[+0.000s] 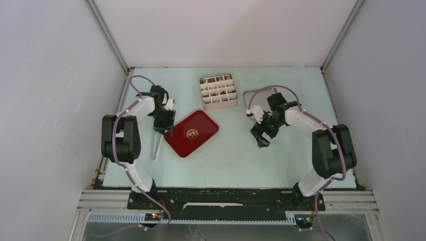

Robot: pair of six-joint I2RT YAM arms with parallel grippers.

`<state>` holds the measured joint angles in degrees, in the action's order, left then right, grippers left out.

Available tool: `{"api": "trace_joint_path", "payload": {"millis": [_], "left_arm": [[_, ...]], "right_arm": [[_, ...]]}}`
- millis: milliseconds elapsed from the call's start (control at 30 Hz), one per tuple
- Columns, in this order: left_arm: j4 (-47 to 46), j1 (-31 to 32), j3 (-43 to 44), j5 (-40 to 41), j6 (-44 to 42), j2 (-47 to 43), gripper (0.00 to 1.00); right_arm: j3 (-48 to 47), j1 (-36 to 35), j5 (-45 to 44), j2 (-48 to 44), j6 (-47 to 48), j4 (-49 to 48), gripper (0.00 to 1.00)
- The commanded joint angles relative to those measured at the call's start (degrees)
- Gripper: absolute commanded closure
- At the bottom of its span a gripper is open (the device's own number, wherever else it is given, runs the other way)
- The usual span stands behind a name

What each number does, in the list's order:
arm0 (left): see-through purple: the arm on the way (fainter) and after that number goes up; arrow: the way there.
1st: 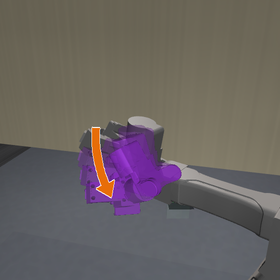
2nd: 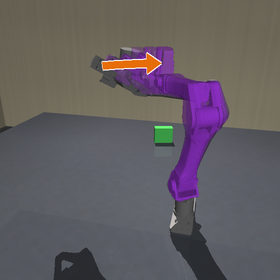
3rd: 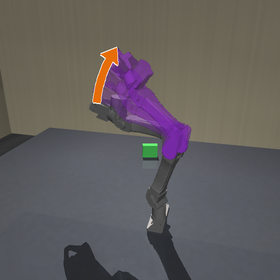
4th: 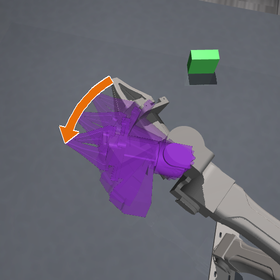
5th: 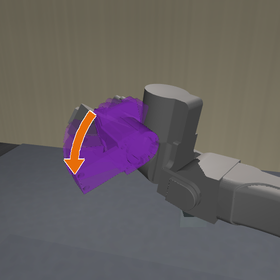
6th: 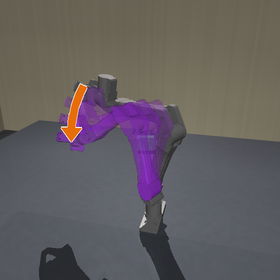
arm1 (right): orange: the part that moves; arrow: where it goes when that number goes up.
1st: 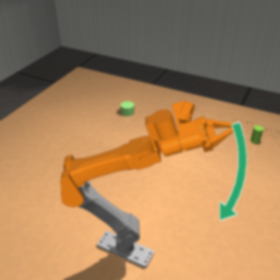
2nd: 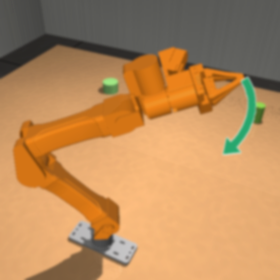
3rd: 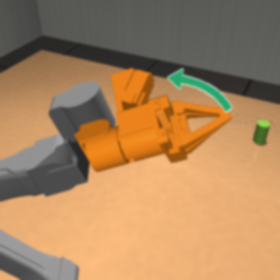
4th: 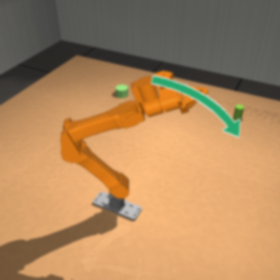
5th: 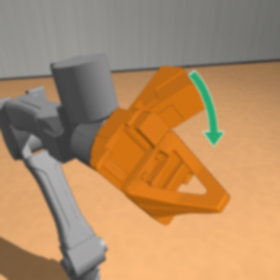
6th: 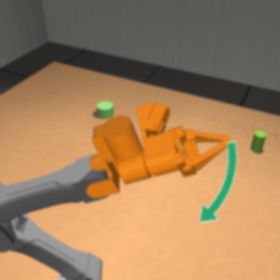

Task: Pack the chocolate
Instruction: Move the box lid to the center of the board.

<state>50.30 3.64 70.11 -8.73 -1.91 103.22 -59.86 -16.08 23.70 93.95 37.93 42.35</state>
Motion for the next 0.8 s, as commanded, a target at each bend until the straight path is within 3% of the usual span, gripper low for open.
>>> {"api": "trace_joint_path", "payload": {"millis": [0,200,367,533,767], "left_arm": [[0.47,-0.29,5.15,5.18,-1.15,-3.23,0.52],[-1.74,4.34,9.4,-5.41,-5.78,-4.34,0.51],[-14.36,14.68,10.75,-3.8,-10.15,-7.28,0.5],[-16.26,20.8,21.62,-3.07,-12.96,0.42,0.5],[-11.17,23.71,38.26,-2.01,-17.93,15.14,0.48]], "right_arm": [[-1.93,-0.4,-0.22,0.09,0.04,-0.38,0.0],[-1.93,0.37,0.03,-1.08,-0.42,-0.78,0.01],[-1.93,1.46,0.3,-2.52,-2.48,-2.58,0.0],[-1.93,3.46,1.34,-3.68,-3.28,-3.07,0.0],[-1.93,5.32,2.49,-3.77,-3.11,-2.62,0.0]]}}
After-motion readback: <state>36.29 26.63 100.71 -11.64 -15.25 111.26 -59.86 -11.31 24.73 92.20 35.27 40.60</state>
